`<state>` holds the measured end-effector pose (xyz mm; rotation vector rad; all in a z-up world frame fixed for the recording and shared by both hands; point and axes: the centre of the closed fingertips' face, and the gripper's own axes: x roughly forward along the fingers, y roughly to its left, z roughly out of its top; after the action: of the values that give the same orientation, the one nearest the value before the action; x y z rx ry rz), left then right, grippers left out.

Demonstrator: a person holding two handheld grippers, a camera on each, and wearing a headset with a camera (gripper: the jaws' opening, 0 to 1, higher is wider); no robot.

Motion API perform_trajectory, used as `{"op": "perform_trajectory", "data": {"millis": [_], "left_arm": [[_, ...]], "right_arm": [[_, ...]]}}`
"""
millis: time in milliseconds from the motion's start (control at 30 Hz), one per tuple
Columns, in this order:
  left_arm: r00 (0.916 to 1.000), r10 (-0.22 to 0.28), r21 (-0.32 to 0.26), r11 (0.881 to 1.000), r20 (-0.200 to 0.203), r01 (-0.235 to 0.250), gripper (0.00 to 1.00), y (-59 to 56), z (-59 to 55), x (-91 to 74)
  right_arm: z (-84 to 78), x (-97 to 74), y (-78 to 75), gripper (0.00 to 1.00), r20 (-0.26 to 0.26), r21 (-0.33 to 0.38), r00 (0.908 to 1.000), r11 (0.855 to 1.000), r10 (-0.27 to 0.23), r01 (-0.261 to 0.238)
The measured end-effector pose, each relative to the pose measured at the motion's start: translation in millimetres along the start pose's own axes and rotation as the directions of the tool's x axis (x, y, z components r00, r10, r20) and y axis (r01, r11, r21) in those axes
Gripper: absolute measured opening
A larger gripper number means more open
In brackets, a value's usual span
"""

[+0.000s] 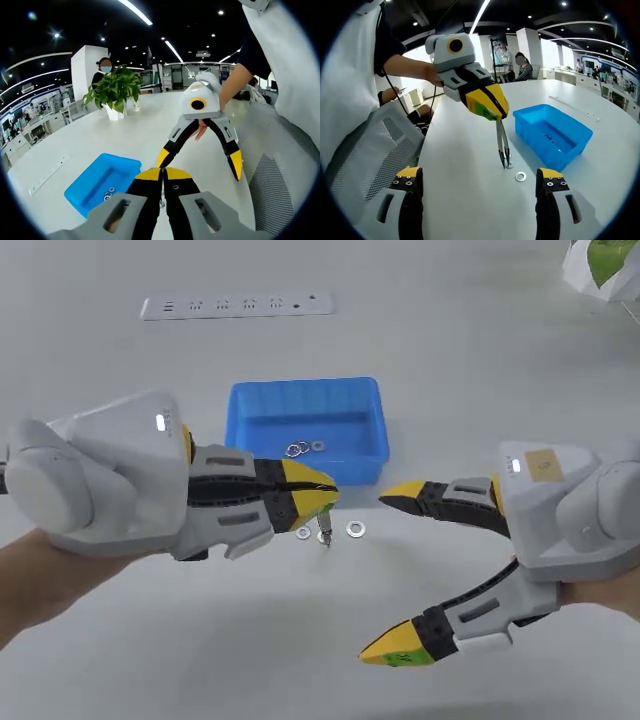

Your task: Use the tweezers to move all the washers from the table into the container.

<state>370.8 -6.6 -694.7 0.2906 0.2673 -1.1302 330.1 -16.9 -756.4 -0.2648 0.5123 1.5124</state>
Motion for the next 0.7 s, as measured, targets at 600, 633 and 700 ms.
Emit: {"op": "perform_trajectory", "data": {"millis": [600, 633, 700], "left_arm": [[0.9944, -0.052, -0.011, 0.999, -0.092, 0.051, 0.05, -2.2, -8.5, -0.9], [0.9941, -0.052, -0.011, 0.999, -0.095, 0.051, 0.05, -2.8, -9.0, -1.6], [0.9937, -0.051, -0.009, 0.999, -0.1, 0.05, 0.05, -3.1, -10.1, -2.9]], "right_arm": [[24.3, 37.6, -31.6, 0.4, -0.02, -0.066, 0.998, 0.996, 0.06, -0.062], [23.7, 38.7, -32.2, 0.36, -0.029, -0.064, 0.9969, 0.995, 0.073, -0.075], [20.1, 40.0, -33.6, 0.32, -0.057, -0.073, 0.9953, 0.994, 0.079, -0.083]]}}
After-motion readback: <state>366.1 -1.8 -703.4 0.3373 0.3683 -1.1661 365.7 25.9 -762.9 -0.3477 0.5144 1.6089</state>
